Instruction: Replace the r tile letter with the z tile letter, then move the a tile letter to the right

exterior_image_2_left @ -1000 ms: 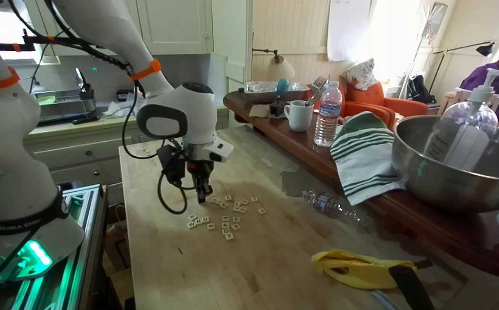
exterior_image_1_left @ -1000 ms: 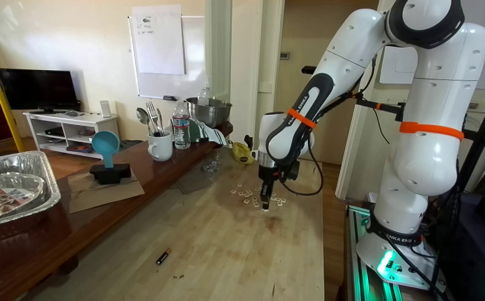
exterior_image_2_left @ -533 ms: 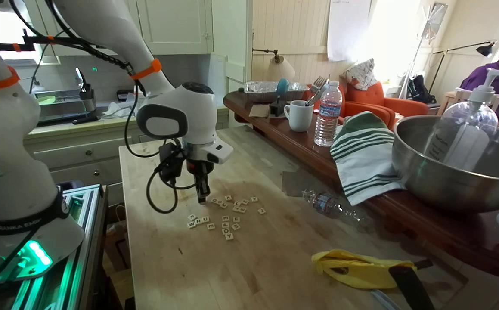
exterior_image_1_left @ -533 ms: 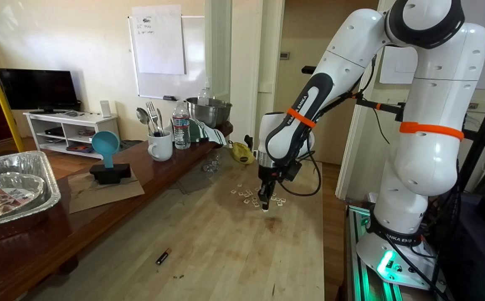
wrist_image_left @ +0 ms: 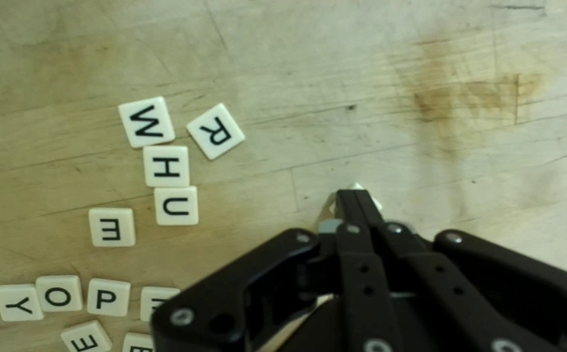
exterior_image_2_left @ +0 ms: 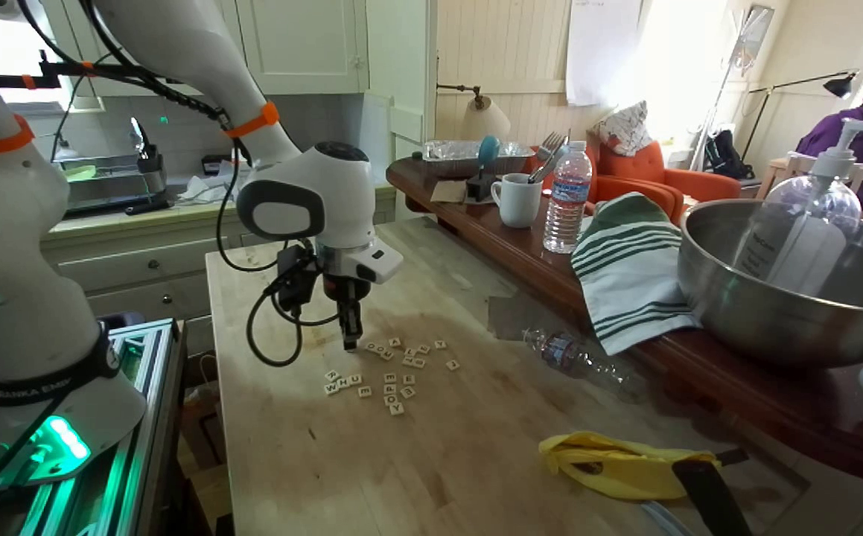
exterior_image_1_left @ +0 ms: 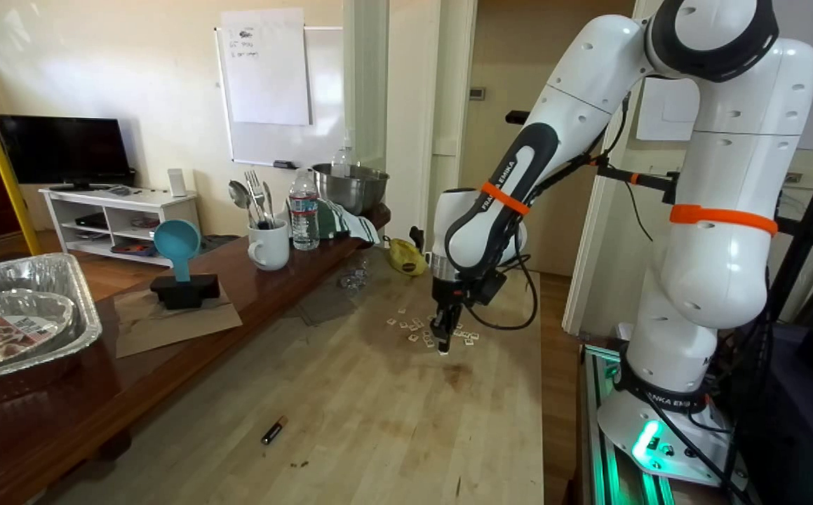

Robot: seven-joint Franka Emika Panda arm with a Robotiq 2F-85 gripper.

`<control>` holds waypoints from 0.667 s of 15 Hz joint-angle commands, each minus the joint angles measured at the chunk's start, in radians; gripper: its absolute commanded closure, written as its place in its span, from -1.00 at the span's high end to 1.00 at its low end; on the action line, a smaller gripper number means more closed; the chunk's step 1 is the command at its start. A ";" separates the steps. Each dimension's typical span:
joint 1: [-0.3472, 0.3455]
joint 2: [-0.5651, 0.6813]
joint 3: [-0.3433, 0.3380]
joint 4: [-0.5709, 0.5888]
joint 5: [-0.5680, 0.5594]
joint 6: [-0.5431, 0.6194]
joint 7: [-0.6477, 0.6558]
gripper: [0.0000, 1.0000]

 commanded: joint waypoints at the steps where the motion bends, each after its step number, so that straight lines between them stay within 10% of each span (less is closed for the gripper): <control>1: 0.011 0.027 0.001 0.003 -0.039 0.045 0.056 -1.00; 10: 0.012 0.038 -0.002 0.013 -0.098 0.058 0.112 -1.00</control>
